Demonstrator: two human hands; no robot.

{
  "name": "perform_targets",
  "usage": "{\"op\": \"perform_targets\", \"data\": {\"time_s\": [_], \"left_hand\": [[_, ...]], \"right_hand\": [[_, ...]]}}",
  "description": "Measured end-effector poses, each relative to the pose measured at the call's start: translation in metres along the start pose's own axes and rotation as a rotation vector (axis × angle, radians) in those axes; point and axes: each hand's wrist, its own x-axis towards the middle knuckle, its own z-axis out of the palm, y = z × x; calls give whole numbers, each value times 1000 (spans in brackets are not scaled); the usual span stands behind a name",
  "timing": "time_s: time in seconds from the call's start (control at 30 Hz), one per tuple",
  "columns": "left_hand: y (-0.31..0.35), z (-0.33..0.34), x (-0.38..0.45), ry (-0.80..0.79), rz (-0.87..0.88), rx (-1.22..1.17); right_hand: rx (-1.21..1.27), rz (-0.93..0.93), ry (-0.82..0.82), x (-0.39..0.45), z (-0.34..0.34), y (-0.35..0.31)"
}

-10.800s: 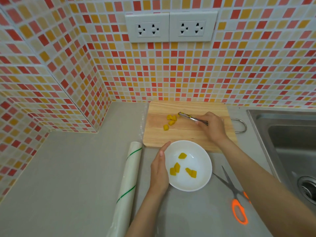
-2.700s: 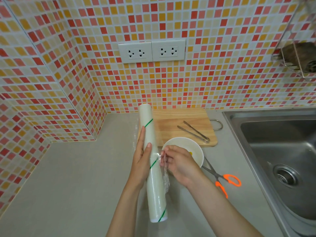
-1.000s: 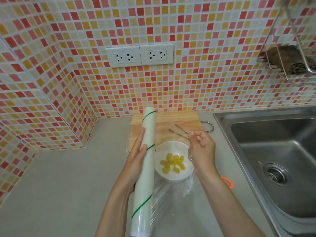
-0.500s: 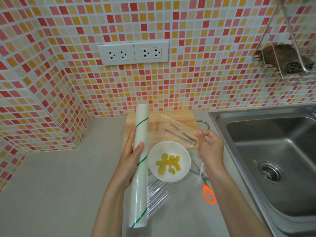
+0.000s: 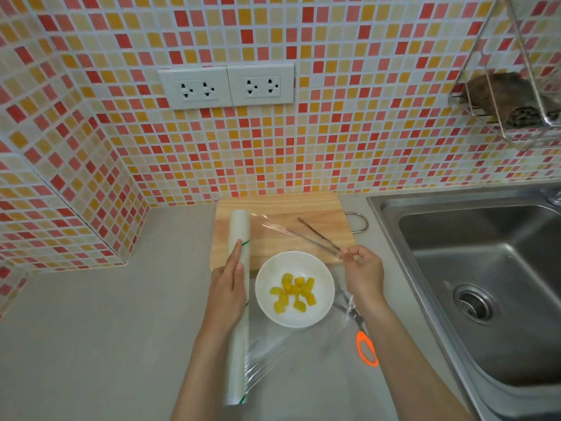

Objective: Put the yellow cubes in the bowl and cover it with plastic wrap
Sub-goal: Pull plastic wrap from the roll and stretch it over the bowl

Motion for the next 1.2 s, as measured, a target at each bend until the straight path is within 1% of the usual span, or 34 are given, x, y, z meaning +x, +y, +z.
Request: {"op": "perform_targets", "data": {"time_s": [0.23, 0.43, 0.57, 0.63, 0.73, 0.83, 0.9, 0.93, 1.0, 1.03, 1.07, 1.1, 1.13, 1.17, 1.2], "left_hand": [[-20, 18, -4, 25, -76, 60], [-23, 26, -7, 46, -139, 135], [-20, 32, -6, 45, -185, 312], [-17, 32, -7, 38, -198, 334], [-15, 30, -7, 13, -209, 337], [-15, 27, -8, -6, -210, 334], [-17, 23, -10, -9, -215, 305], [-17, 22, -11, -10, -210, 300], [-19, 19, -11, -9, -209, 304], [-19, 19, -12, -6, -213, 308], [-18, 19, -12, -4, -216, 313], [-17, 19, -13, -3, -217, 321], [-17, 20, -14, -1, -217, 329], [-16, 20, -14, -1, -217, 335], [-16, 20, -14, -2, -220, 339]], "right_hand": [[-97, 9, -3, 0, 7, 21], [-113, 21, -39, -8, 16, 37], [46, 55, -152, -10, 19, 42], [110, 2, -214, -12, 17, 45], [92, -125, -316, -13, 16, 47], [-8, -227, -366, -11, 13, 49], [-148, -304, -406, -8, 9, 48], [-246, -335, -439, -5, 8, 48], [-545, -371, -545, 0, 4, 42], [-688, -377, -573, 2, 3, 38], [-771, -388, -551, 4, 2, 33], [-787, -412, -483, 7, 0, 28], [-723, -453, -397, 9, -1, 22], [-587, -494, -344, 10, -1, 14], [-398, -503, -372, 9, 1, 7]]}}
